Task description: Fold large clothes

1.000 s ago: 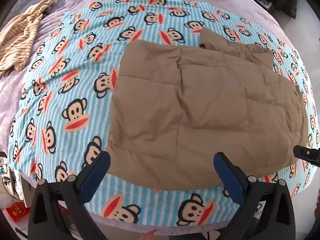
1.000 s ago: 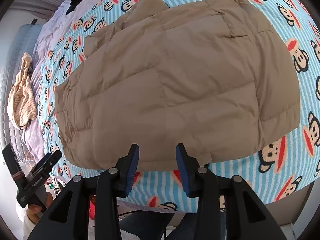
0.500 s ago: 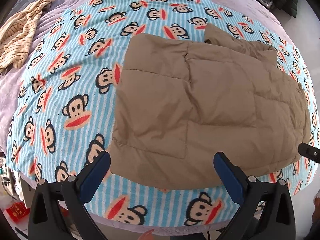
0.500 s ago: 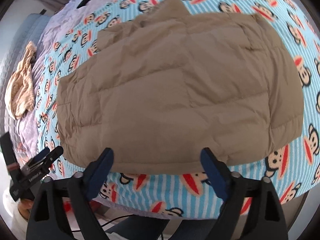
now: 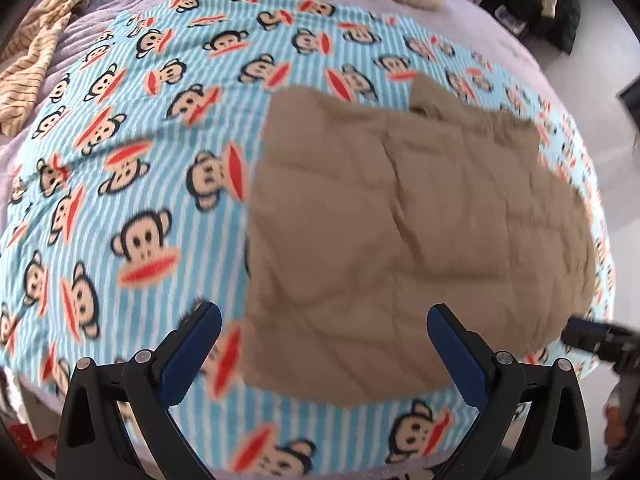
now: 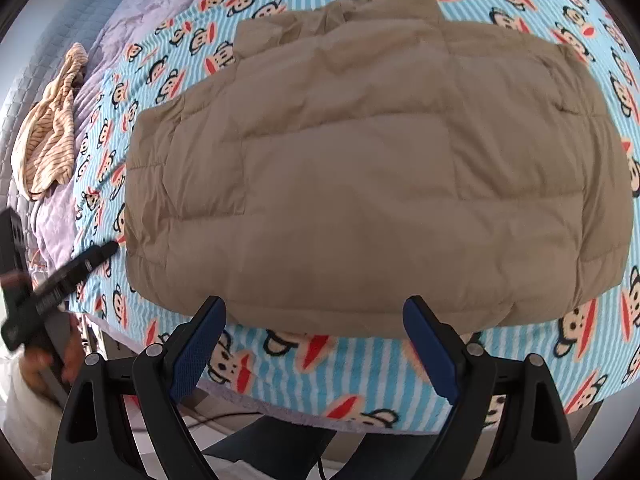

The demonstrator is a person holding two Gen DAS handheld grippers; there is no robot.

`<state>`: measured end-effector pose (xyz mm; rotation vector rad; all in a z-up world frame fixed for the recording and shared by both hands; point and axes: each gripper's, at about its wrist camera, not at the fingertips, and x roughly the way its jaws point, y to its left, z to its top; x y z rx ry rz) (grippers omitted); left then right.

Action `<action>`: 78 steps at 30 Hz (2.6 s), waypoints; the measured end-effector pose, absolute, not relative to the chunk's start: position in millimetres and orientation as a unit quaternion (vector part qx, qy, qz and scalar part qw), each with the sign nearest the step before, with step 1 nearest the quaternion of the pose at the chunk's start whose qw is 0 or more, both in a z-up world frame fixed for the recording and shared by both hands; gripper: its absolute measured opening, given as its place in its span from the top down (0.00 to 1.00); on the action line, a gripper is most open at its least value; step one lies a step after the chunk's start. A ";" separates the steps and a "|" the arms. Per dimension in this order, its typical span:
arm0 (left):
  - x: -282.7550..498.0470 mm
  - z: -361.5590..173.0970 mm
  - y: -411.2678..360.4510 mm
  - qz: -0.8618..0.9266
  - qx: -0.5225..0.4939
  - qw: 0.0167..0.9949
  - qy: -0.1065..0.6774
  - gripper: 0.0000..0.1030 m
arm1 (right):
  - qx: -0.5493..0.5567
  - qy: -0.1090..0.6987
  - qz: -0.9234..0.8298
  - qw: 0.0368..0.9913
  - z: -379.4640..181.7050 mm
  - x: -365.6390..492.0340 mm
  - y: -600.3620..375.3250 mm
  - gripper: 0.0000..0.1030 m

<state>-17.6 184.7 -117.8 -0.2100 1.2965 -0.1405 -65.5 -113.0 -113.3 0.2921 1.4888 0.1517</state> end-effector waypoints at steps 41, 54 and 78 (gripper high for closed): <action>62.0 -114.1 114.7 -0.268 -0.233 0.691 0.629 0.78 | 0.166 0.573 0.061 0.800 -147.0 30.2 -135.6 0.97; 67.6 -20.4 -74.3 -0.251 -0.150 0.704 0.647 0.78 | 0.300 0.590 0.134 0.738 -214.6 78.3 -180.2 1.00; 88.7 -131.7 -249.3 -0.368 -0.194 0.586 0.695 0.22 | 0.383 0.564 0.038 0.731 -121.6 -87.7 -368.9 0.37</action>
